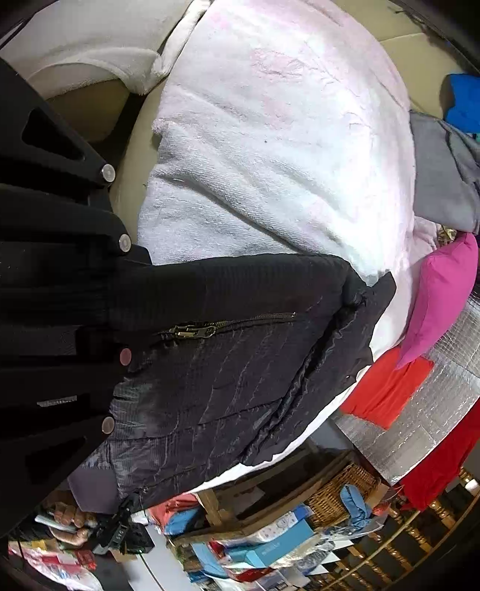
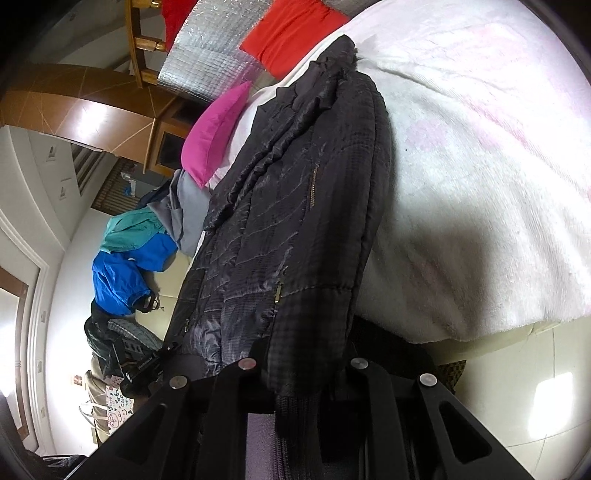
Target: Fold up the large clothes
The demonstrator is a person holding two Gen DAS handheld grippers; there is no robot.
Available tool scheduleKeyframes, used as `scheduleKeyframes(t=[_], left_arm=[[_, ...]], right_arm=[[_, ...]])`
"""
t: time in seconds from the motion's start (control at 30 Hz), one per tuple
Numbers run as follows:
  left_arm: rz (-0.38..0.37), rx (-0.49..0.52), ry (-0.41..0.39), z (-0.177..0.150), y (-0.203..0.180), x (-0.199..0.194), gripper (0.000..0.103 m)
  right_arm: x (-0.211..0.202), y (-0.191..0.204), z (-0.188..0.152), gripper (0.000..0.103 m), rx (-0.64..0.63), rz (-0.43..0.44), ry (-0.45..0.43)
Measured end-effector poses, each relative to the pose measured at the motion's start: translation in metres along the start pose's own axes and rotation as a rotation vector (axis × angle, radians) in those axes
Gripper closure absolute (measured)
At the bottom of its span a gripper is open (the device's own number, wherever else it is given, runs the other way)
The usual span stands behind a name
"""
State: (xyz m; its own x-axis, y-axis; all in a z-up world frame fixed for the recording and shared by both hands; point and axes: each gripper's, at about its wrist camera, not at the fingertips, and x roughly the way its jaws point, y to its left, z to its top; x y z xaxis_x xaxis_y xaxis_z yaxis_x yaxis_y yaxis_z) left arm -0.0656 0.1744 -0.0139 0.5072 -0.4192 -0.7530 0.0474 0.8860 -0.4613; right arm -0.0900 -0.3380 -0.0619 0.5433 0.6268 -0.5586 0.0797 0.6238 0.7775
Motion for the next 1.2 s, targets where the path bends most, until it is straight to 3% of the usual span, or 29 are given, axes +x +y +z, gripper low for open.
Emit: scheduleKeyframes(t=[0.27, 0.77, 0.9, 1.2], left_arm=[[0.053, 0.049, -0.017, -0.003, -0.006, 0.001, 0.084], [0.066, 0.083, -0.022, -0.007, -0.014, -0.003, 0.084], [0.043, 0.081, -0.024, -0.007, -0.014, -0.008, 0.084], [-0.083, 0.018, -0.056, 0.012, -0.002, -0.024, 0.084]], right_arm=[[0.001, 0.005, -0.001, 0.085, -0.012, -0.028, 0.002], [-0.001, 0.005, 0.003, 0.085, -0.028, -0.044, 0.014], [-0.003, 0.008, 0.004, 0.085, -0.038, -0.042, 0.018], [-0.022, 0.011, 0.019, 0.085, -0.052, 0.027, -0.011]])
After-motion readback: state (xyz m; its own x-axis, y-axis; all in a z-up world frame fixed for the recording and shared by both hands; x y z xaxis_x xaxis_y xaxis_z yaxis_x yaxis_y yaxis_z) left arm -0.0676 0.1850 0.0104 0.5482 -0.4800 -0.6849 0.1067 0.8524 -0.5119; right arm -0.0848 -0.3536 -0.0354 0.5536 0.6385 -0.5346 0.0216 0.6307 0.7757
